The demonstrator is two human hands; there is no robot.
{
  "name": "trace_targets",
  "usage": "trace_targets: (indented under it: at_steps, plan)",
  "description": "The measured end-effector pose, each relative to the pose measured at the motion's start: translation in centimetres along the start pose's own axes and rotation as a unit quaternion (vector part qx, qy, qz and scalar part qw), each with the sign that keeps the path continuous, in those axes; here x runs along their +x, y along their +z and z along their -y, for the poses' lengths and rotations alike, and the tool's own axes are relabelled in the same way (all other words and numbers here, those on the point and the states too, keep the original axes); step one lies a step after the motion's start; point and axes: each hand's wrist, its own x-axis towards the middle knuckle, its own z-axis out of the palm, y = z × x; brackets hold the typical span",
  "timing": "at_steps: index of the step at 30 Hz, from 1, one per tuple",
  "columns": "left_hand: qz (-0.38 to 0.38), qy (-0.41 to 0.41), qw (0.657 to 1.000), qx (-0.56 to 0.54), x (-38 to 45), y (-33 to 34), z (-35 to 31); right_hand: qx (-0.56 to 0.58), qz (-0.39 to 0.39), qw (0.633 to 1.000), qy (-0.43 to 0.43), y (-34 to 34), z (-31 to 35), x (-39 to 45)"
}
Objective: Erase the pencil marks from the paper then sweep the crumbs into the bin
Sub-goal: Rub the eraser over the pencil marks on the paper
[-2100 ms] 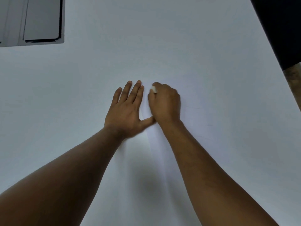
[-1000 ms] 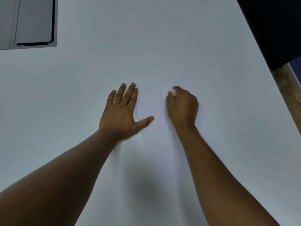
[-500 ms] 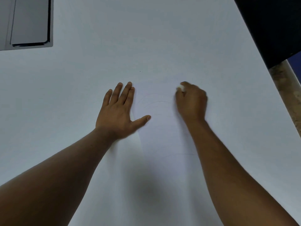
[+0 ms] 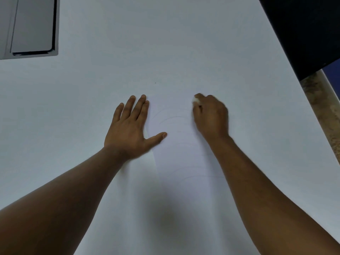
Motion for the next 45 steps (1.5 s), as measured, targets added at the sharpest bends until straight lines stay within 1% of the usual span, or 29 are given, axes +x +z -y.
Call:
trace_targets:
  at_steps: [2, 4, 6, 8, 10, 13, 16, 17, 19, 21, 22, 24, 25, 26, 28, 30, 32, 36, 38, 40, 42, 45]
  plan:
    - [0.001, 0.0, 1.0, -0.002, 0.0, 0.1, 0.0, -0.02, 0.001, 0.999, 0.045, -0.7, -2.0, 0.7]
    - [-0.001, 0.001, 1.0, -0.002, 0.0, 0.1, 0.0, 0.007, 0.021, 0.998, 0.064, -1.1, -2.9, 1.2]
    - [-0.002, 0.001, 1.0, -0.001, 0.0, 0.1, 0.0, 0.043, 0.0, 0.998, 0.053, -1.3, -2.3, 1.1]
    - [-0.003, 0.002, 1.0, -0.001, 0.0, 0.1, 0.0, 0.07, -0.028, 0.997, 0.021, -0.8, -0.6, 0.5]
    - [-0.005, 0.003, 1.0, 0.002, 0.0, 0.1, 0.1, 0.077, -0.017, 0.997, -0.023, 0.3, 1.7, -0.4]
    - [-0.004, 0.003, 1.0, 0.003, 0.0, 0.2, 0.1, 0.069, 0.003, 0.997, -0.033, 0.8, 2.8, -0.8]
    - [-0.008, 0.005, 1.0, -0.004, 0.0, 0.2, 0.1, -0.01, -0.011, 1.0, 0.005, 0.2, 0.2, 0.0]
    - [-0.01, 0.004, 1.0, -0.006, 0.0, 0.2, 0.1, -0.013, 0.001, 1.0, 0.025, -0.2, -0.5, 0.4]
    - [-0.009, 0.004, 1.0, -0.007, 0.0, 0.2, 0.1, 0.049, 0.027, 0.996, 0.065, -0.9, -1.0, 0.7]
    - [-0.007, 0.006, 1.0, -0.009, 0.0, 0.2, 0.1, 0.154, 0.012, 0.977, 0.148, -1.5, -0.8, 0.6]
    - [-0.008, 0.007, 1.0, -0.01, 0.0, 0.2, 0.2, 0.21, -0.008, 0.957, 0.2, -1.7, -0.7, 0.4]
    - [-0.009, 0.013, 1.0, -0.011, 0.0, 0.2, 0.2, 0.32, -0.049, 0.899, 0.296, -1.8, 0.1, -0.2]
    - [-0.008, 0.016, 1.0, -0.011, 0.0, 0.2, 0.3, 0.358, -0.056, 0.873, 0.325, -1.7, 0.8, -0.6]
    - [-0.007, 0.018, 1.0, -0.011, 0.0, 0.3, 0.3, 0.381, -0.053, 0.86, 0.337, -1.5, 1.7, -1.0]
    - [-0.006, 0.017, 1.0, -0.009, 0.1, 0.2, 0.3, 0.397, -0.017, 0.858, 0.326, -1.0, 3.9, -1.9]
    - [-0.001, 0.016, 1.0, -0.004, 0.1, 0.2, 0.2, 0.397, 0.028, 0.864, 0.308, -0.5, 5.7, -2.6]
    - [0.004, 0.015, 1.0, -0.002, 0.1, 0.1, 0.2, 0.367, 0.054, 0.887, 0.274, -0.2, 6.6, -3.0]
    - [0.004, 0.016, 1.0, -0.005, 0.1, 0.0, 0.2, 0.28, 0.1, 0.944, 0.147, -0.1, 7.9, -3.2]
    - [0.002, 0.021, 1.0, -0.011, 0.1, 0.0, 0.2, 0.236, 0.119, 0.962, 0.069, 0.1, 8.6, -3.2]
    - [0.001, 0.026, 1.0, -0.015, 0.1, 0.2, 0.3, 0.195, 0.133, 0.972, -0.002, 0.2, 8.9, -3.1]
    - [0.001, 0.029, 0.999, -0.016, 0.1, 0.2, 0.4, 0.162, 0.142, 0.976, -0.033, 0.3, 8.8, -2.9]
    - [-0.006, 0.034, 0.999, -0.015, 0.1, 0.3, 0.5, 0.163, 0.154, 0.972, -0.073, 0.3, 8.9, -2.6]
